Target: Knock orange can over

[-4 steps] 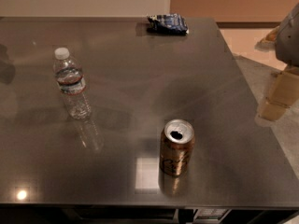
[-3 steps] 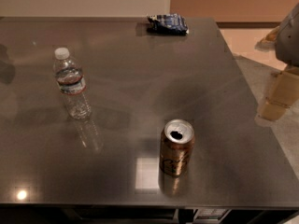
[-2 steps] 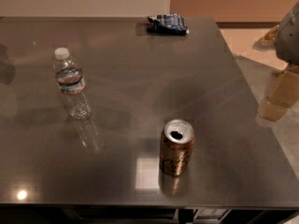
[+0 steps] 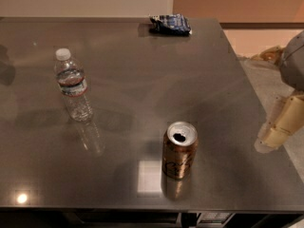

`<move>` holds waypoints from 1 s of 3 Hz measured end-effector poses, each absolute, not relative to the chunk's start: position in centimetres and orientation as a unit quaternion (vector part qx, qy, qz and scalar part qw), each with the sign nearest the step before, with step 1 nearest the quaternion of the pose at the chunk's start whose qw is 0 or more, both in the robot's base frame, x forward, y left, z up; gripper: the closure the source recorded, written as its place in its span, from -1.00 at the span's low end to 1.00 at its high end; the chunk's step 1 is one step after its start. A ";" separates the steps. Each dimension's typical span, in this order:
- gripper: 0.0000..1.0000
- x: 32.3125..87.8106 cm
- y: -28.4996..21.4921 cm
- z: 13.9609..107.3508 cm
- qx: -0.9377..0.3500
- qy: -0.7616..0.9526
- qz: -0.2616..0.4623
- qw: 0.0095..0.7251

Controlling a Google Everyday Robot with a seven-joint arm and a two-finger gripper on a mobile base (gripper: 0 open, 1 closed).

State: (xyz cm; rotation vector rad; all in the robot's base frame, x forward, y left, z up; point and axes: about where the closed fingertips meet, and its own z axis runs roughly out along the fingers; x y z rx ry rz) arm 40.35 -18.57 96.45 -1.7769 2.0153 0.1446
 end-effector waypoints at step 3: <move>-1.00 40.1 -10.8 92.9 -0.646 0.673 0.201 0.298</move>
Offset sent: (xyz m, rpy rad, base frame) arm 0.0033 0.0834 -0.0441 0.3630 0.0660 0.1472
